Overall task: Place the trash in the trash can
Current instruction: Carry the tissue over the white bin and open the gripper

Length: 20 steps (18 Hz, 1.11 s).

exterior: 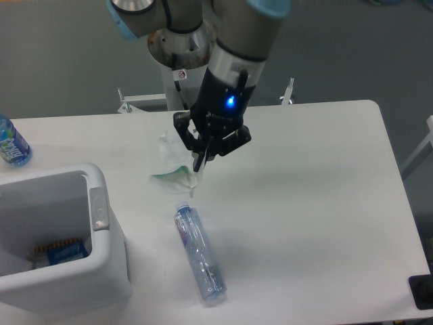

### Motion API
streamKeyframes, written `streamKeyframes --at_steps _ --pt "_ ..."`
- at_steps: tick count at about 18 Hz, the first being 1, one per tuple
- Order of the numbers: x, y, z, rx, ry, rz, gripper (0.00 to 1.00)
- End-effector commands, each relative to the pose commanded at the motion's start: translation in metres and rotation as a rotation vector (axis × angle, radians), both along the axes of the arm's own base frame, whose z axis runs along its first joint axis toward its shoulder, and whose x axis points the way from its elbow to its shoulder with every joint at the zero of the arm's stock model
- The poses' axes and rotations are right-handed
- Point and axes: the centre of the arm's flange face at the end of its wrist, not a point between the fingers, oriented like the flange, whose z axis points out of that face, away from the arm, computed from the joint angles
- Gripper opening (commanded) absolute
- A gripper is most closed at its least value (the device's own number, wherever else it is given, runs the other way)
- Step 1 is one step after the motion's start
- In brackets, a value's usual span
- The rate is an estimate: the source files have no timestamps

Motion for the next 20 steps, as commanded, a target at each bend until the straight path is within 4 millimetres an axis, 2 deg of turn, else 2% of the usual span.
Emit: streamKeyframes --at_steps 2,4,10,12,17,20 --pt "0.005 0.005 0.005 0.024 -0.017 0.030 0.00" --pt "0.025 0.018 0.007 0.035 -0.021 -0.003 0.00" --pt "0.059 0.035 0.015 0.074 -0.065 -0.051 0.00" --pt "0.073 0.045 0.012 0.071 -0.068 -0.081 0.00" --pt "0.095 0.072 -0.006 0.076 -0.057 -0.146 0.00" --pt "0.101 0.086 -0.016 0.082 -0.048 -0.166 0.00"
